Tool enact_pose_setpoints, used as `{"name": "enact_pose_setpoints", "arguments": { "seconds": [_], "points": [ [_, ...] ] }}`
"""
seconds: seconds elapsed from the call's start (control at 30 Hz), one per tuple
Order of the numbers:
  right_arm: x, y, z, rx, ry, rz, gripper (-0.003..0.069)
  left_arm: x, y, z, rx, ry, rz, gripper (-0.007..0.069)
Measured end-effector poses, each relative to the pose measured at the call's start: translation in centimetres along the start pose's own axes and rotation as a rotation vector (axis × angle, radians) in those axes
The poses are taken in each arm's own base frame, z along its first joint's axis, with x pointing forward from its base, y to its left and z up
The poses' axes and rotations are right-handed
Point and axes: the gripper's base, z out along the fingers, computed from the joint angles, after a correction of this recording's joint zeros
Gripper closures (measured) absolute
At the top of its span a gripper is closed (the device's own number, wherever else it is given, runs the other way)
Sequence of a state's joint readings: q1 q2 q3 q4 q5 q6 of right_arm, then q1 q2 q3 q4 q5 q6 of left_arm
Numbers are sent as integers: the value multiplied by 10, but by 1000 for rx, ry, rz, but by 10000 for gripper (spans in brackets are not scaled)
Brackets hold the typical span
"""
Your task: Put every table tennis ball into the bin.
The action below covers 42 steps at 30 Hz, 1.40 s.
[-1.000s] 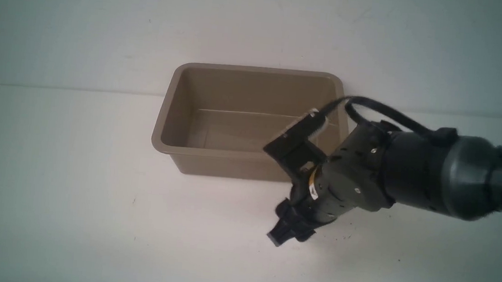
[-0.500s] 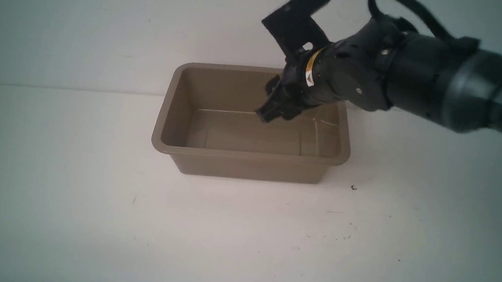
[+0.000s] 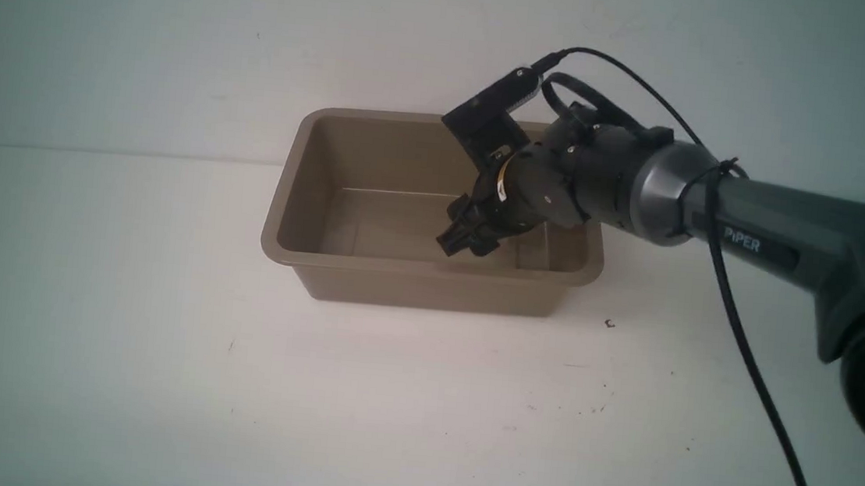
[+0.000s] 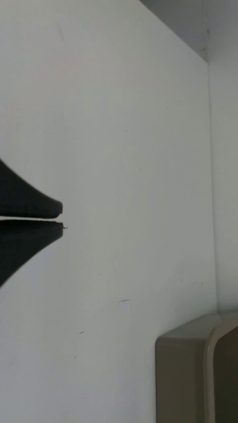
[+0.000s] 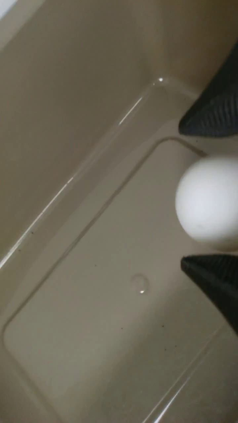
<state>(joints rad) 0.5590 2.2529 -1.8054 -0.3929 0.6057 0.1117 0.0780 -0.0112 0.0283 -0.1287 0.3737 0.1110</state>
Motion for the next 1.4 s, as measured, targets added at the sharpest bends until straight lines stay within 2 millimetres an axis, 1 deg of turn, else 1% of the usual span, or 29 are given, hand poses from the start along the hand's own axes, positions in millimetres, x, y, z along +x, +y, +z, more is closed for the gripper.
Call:
{"name": "enact_pose_setpoints", "arguments": {
  "seconds": [0.03, 0.07, 0.17, 0.27, 0.3, 0.33, 0.37, 0.4, 0.43, 0.47, 0.5, 0.53, 0.57, 0.6, 0.63, 0.67, 0.7, 0.73, 0.8, 0.87, 0.9, 0.97, 1.0, 1.03, 1.07, 1.17, 1.27, 1.33, 1.4],
  "points": [
    [-1, 0, 0, 2, 2, -1, 151, 0, 0, 0, 0, 0, 0, 629],
    [-1, -1, -1, 6, 4, -3, 137, 0, 0, 0, 0, 0, 0, 629],
    [-7, -7, -7, 35, 14, -21, 126, 0, 0, 0, 0, 0, 0, 629],
    [-23, -22, -32, 110, 6, -64, 187, 0, 0, 0, 0, 0, 0, 629],
    [-32, -30, -49, 147, -10, -69, 232, 0, 0, 0, 0, 0, 0, 629],
    [-31, -30, -49, 148, -5, -69, 242, 0, 0, 0, 0, 0, 0, 629],
    [-46, -46, -88, 201, -57, -34, 354, 0, 0, 0, 0, 0, 0, 629],
    [-50, -50, -101, 218, -71, -19, 412, 0, 0, 0, 0, 0, 0, 629],
    [-55, -57, -120, 236, -97, 5, 470, 0, 0, 0, 0, 0, 0, 629],
    [-60, -64, -144, 256, -133, 36, 543, 0, 0, 0, 0, 0, 0, 629],
    [-64, -72, -168, 272, -169, 68, 595, 0, 0, 0, 0, 0, 0, 629],
    [-66, -82, -204, 291, -228, 107, 638, 0, 0, 0, 0, 0, 0, 629],
    [-64, -86, -216, 299, -241, 116, 648, 0, 0, 0, 0, 0, 0, 629],
    [-61, -90, -235, 310, -262, 128, 661, 0, 0, 0, 0, 0, 0, 629],
    [-60, -91, -244, 313, -275, 135, 664, 0, 0, 0, 0, 0, 0, 629],
    [-50, -95, -272, 326, -296, 143, 670, 0, 0, 0, 0, 0, 0, 629],
    [-43, -95, -279, 326, -292, 144, 671, 0, 0, 0, 0, 0, 0, 629],
    [-26, -95, -307, 328, -317, 158, 673, 0, 0, 0, 0, 0, 0, 629],
    [-8, -92, -318, 319, -322, 155, 673, 0, 0, 0, 0, 0, 0, 629],
    [16, -88, -340, 311, -361, 152, 673, 0, 0, 0, 0, 0, 0, 629],
    [38, -81, -345, 294, -376, 138, 674, 0, 0, 0, 0, 0, 0, 629],
    [64, -75, -359, 278, -421, 133, 675, 0, 0, 0, 0, 0, 0, 629],
    [82, -68, -362, 263, -445, 125, 675, 0, 0, 0, 0, 0, 0, 629],
    [82, -68, -362, 263, -445, 127, 675, 0, 0, 0, 0, 0, 0, 629],
    [104, -61, -364, 246, -470, 118, 675, 0, 0, 0, 0, 0, 0, 629],
    [163, -39, -356, 204, -497, 102, 675, 0, 0, 0, 0, 0, 0, 629],
    [207, -25, -350, 189, -502, 124, 675, 0, 0, 0, 0, 0, 0, 629],
    [237, -17, -353, 192, -547, 155, 675, 0, 0, 0, 0, 0, 0, 629],
    [255, -14, -366, 201, -649, 200, 675, 0, 0, 0, 0, 0, 0, 629]
  ]
}}
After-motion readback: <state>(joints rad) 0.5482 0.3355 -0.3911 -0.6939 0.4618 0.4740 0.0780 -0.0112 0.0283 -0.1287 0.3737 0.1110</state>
